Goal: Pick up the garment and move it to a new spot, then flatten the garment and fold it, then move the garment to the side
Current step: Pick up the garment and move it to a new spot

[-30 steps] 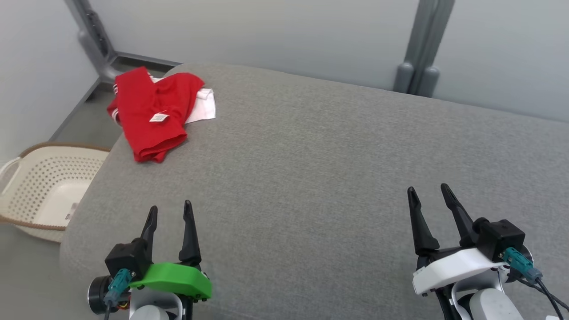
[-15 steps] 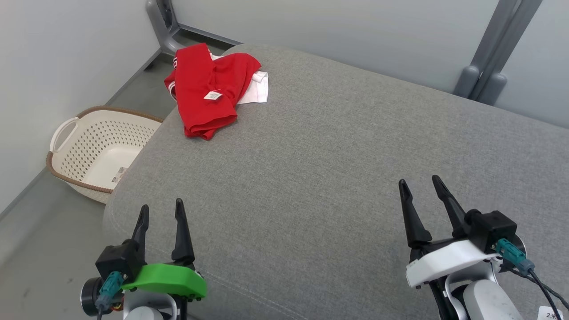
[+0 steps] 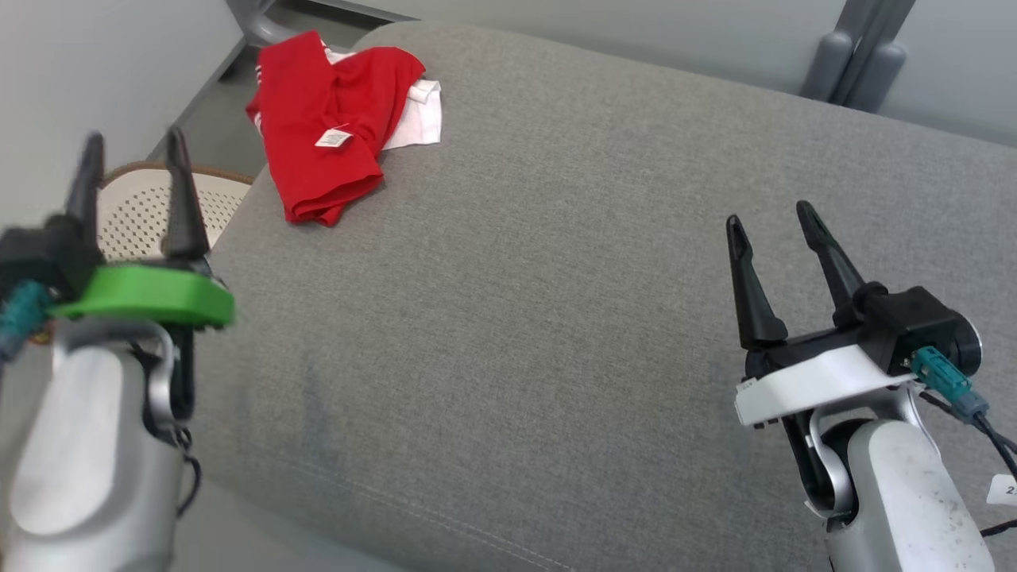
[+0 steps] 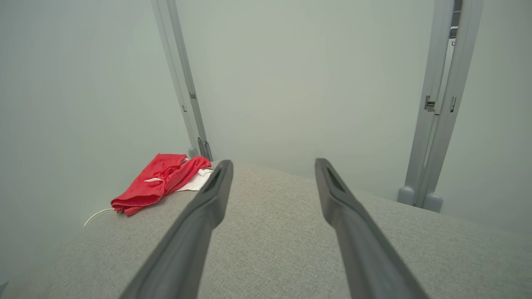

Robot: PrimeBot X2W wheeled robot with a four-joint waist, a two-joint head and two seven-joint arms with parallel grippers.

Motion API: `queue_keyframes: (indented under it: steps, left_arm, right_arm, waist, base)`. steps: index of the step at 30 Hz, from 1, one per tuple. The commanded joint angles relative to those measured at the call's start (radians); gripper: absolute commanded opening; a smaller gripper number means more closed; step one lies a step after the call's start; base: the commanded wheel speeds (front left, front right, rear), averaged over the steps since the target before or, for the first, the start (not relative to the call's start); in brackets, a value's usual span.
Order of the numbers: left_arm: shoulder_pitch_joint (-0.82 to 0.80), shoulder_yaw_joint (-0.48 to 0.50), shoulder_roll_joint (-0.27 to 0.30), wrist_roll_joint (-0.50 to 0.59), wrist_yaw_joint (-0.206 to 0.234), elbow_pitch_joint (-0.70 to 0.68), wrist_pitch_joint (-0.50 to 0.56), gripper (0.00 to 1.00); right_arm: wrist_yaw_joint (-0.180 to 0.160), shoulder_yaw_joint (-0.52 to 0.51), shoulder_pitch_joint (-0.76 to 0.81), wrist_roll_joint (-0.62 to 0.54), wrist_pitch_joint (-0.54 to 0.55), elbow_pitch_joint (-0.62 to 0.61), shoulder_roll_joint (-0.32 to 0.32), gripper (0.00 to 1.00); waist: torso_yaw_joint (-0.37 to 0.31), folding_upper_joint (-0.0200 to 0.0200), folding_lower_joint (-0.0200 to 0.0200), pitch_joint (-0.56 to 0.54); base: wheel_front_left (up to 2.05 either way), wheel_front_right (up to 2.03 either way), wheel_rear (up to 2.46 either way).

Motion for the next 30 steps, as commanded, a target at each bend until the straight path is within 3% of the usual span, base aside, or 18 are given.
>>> queue_keyframes:
  steps: [1,6,14,20,28,29,30]
  left_arm:
    - [-0.08,0.004,0.031,0.007,-0.011,0.011,0.022,1.0]
    - [-0.332,-0.005,0.127,0.024,-0.049,0.112,0.191,1.0]
    - [-0.574,0.032,0.16,-0.059,-0.042,0.392,0.478,1.0]
    - [-0.593,0.034,0.143,-0.095,-0.055,0.545,0.545,1.0]
    - [-0.605,0.033,0.155,-0.102,-0.032,0.694,0.546,1.0]
    - [-0.607,0.029,0.156,-0.101,-0.038,0.704,0.545,0.96]
    - [-0.606,0.027,0.157,-0.101,-0.041,0.713,0.543,0.47]
  right_arm:
    - [-0.002,-0.005,-0.024,-0.022,0.014,-0.022,-0.004,1.0]
    - [-0.002,-0.001,-0.079,-0.087,0.072,-0.101,-0.004,1.0]
    - [-0.002,-0.004,-0.133,-0.142,0.119,-0.19,-0.004,1.0]
    - [-0.002,-0.022,-0.137,-0.157,0.117,-0.215,-0.003,1.0]
    - [-0.002,-0.034,-0.132,-0.154,0.103,-0.213,-0.003,1.0]
    - [-0.002,-0.032,-0.129,-0.15,0.101,-0.209,-0.004,1.0]
    - [-0.002,-0.03,-0.126,-0.146,0.098,-0.206,-0.004,1.0]
  waist:
    - [-0.087,0.0,0.0,0.112]
    - [-0.176,0.0,0.0,0.248]
    - [-0.282,0.0,0.0,0.415]
    - [-0.314,0.0,0.0,0.471]
    - [-0.313,0.0,0.0,0.48]
    - [-0.31,0.0,0.0,0.476]
    - [-0.308,0.0,0.0,0.472]
  base:
    - [0.0,0.0,0.0]
    - [0.0,0.0,0.0]
    - [0.0,0.0,0.0]
    - [0.0,0.0,0.0]
    - [0.0,0.0,0.0]
    - [0.0,0.0,0.0]
    - [0.0,0.0,0.0]
